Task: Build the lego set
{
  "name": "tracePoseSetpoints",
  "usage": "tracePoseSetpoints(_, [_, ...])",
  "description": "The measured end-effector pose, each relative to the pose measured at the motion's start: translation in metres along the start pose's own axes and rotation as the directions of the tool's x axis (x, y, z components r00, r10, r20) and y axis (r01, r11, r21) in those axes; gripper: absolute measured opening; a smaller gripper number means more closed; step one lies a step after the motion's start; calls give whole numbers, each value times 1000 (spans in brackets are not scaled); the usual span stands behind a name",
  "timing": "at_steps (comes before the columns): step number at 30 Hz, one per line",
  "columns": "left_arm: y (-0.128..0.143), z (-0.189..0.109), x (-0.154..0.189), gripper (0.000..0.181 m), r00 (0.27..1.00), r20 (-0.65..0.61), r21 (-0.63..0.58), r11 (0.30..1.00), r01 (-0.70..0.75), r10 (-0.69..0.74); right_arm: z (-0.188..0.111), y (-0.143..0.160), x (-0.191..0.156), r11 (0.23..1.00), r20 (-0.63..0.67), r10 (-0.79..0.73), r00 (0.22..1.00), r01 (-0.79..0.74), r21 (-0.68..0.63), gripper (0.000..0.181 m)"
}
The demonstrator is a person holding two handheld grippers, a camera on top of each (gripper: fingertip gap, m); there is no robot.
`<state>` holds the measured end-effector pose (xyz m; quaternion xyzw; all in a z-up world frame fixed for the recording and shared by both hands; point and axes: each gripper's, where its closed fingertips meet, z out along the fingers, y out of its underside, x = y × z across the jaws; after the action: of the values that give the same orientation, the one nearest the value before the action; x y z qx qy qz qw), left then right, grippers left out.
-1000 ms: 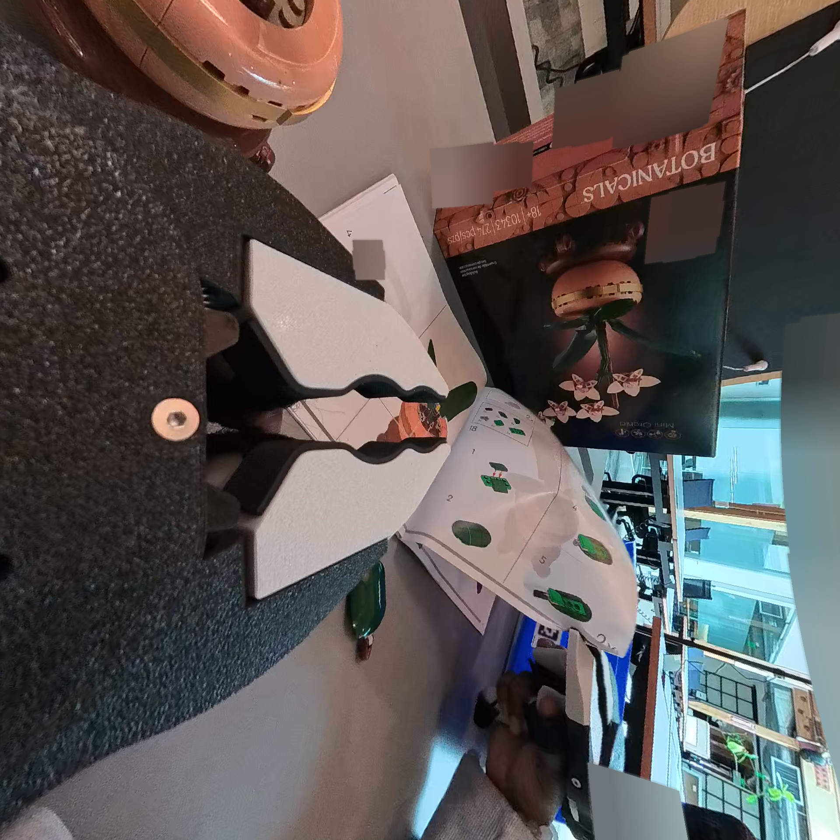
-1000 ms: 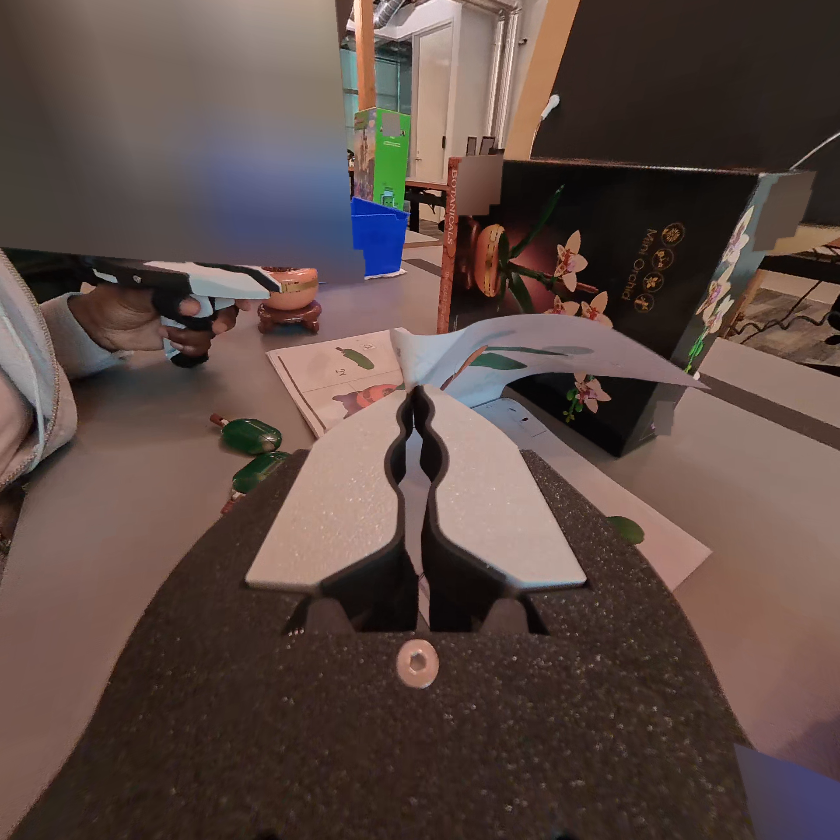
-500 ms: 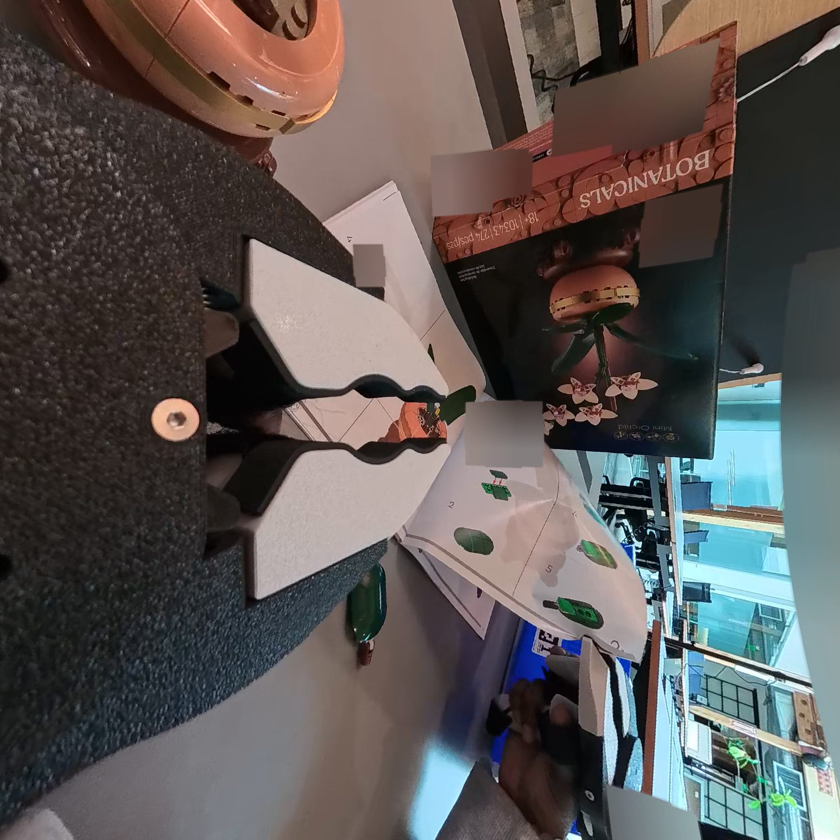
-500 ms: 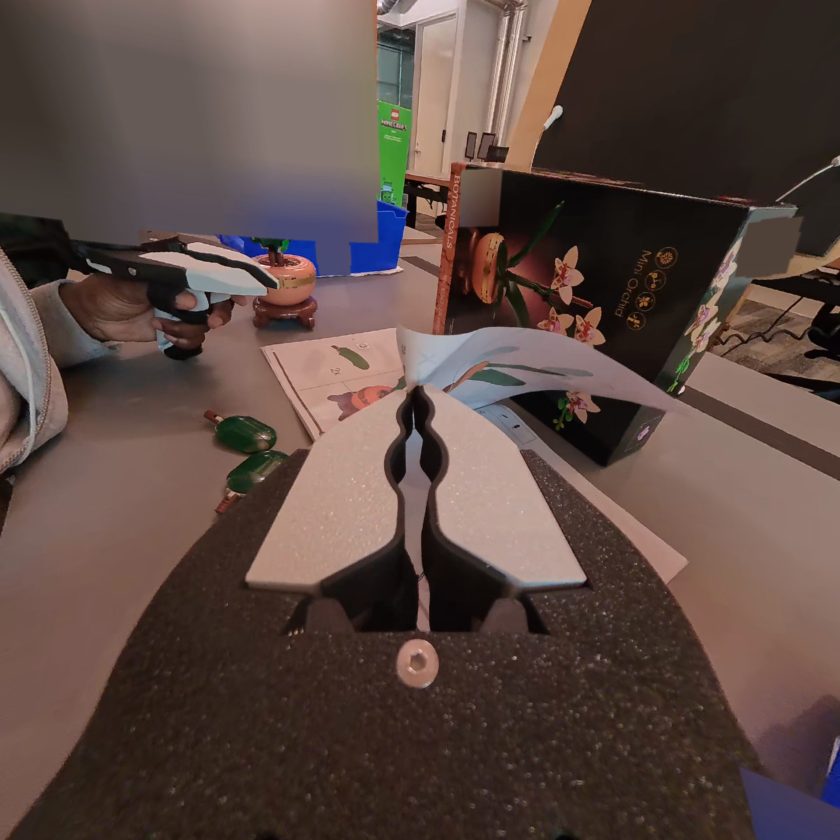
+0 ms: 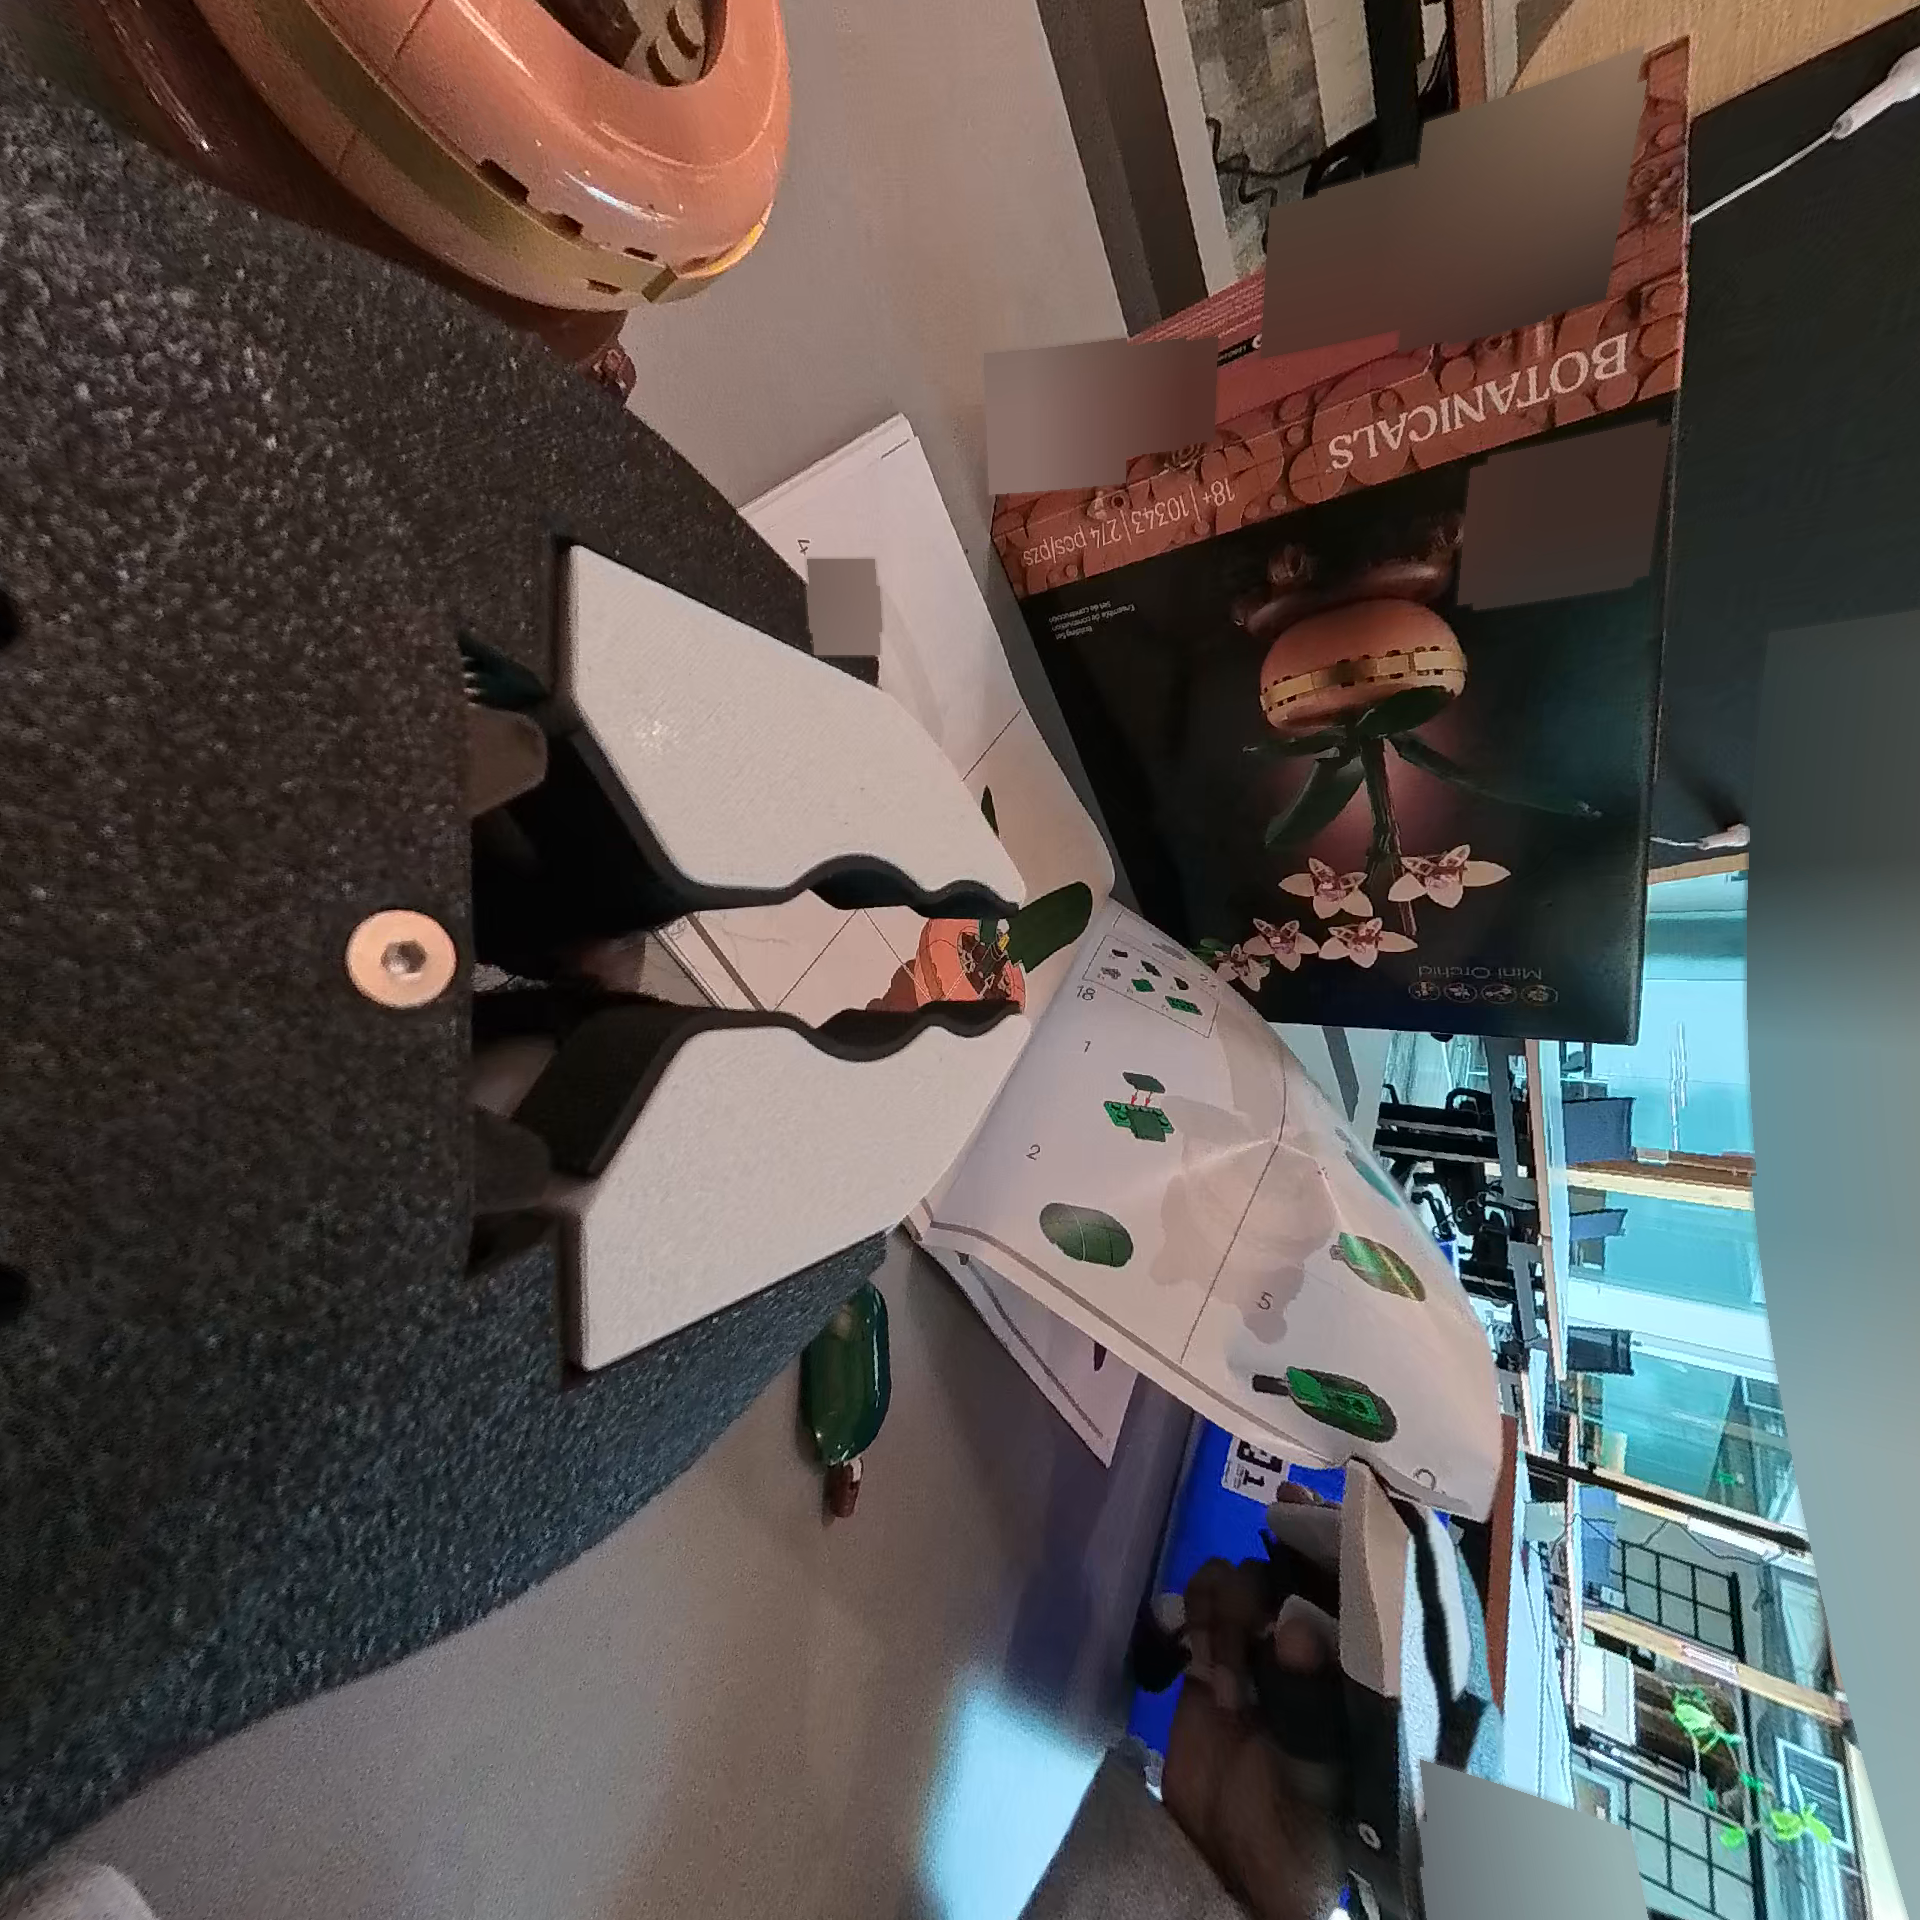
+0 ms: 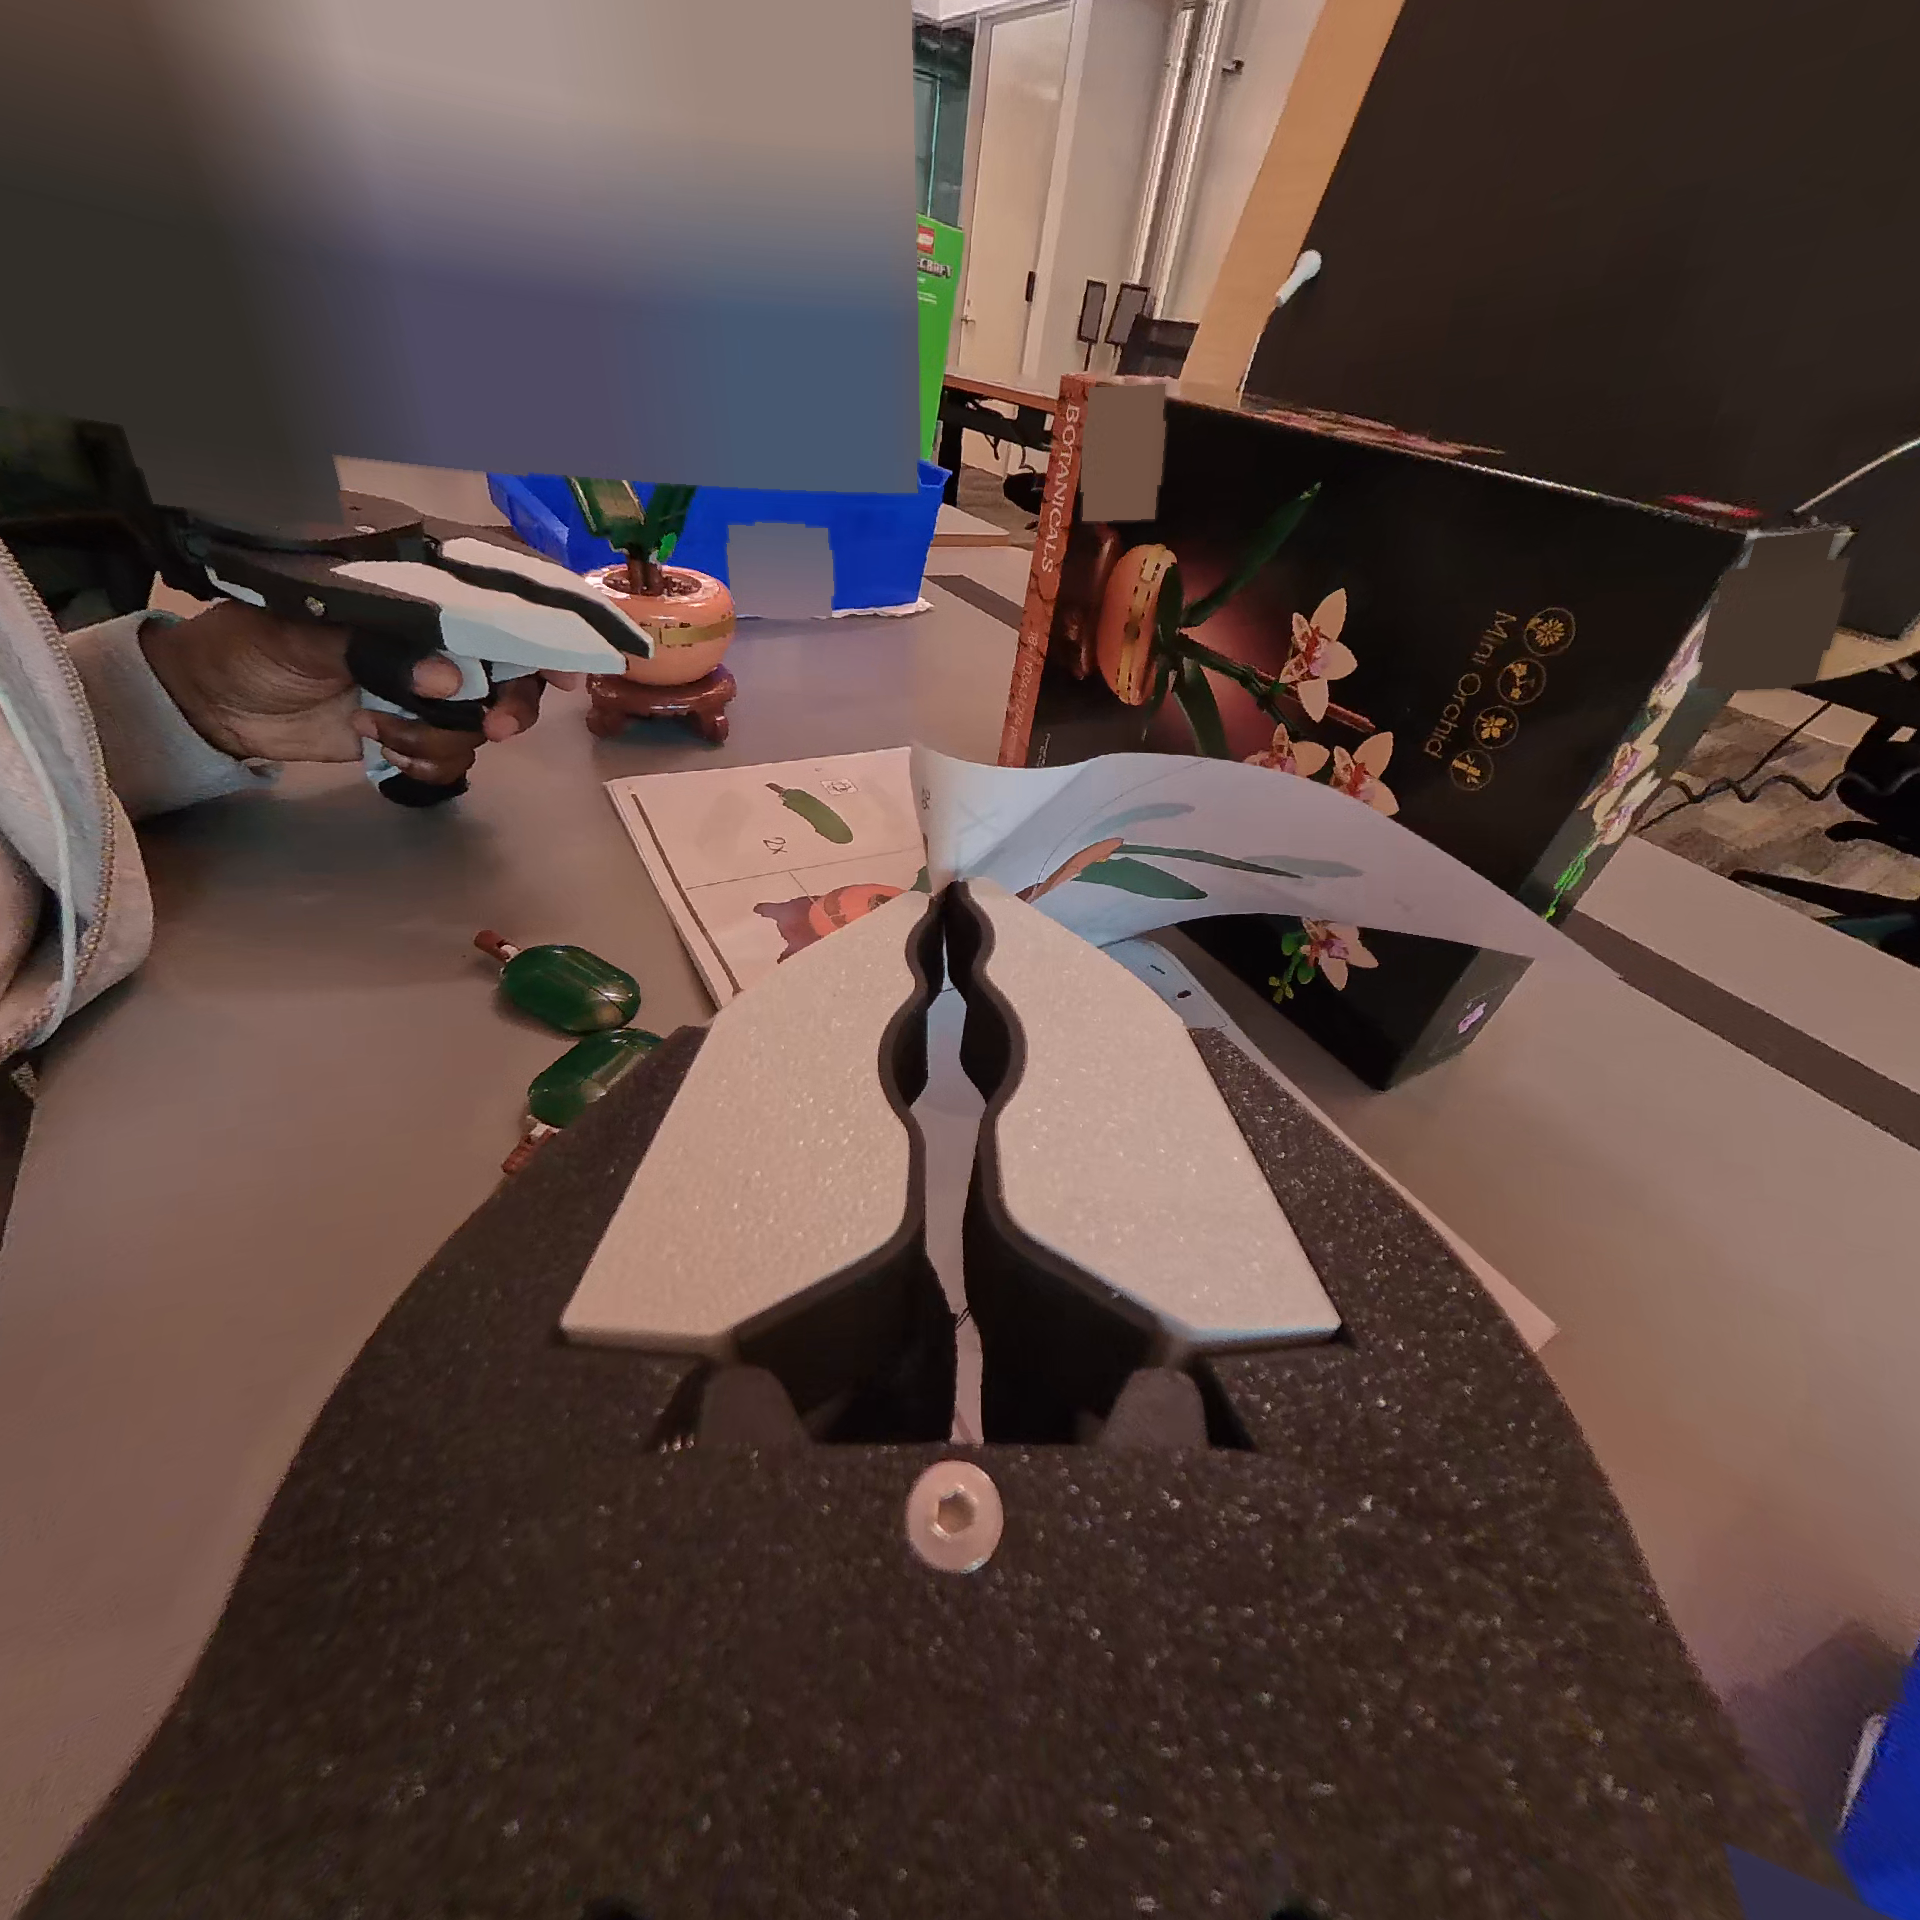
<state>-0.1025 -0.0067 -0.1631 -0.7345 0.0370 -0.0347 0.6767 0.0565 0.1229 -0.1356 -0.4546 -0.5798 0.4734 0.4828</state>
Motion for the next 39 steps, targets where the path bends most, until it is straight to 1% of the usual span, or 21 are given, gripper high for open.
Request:
tracePoseSetpoints(5, [1, 0, 1, 14, 1000, -5, -6, 1000, -2, 2, 0, -1, -1, 1000, 1, -20, 1000, 20, -20, 0])
tracePoseSetpoints(21, [2, 1, 3, 15, 1000, -16, -15, 1000, -9, 9, 4, -9, -2, 998, 14, -53, 998, 53, -18, 0])
tracePoseSetpoints(34, [2, 0, 4, 15, 1000, -20, -10, 1000, -5, 5, 23, -23, -13, 994, 78, -109, 991, 109, 6, 0])
tracePoseSetpoints(39, [1, 0, 4, 15, 1000, -19, -9, 1000, -4, 4, 18, -22, -7, 993, 52, -114, 992, 115, -2, 0])
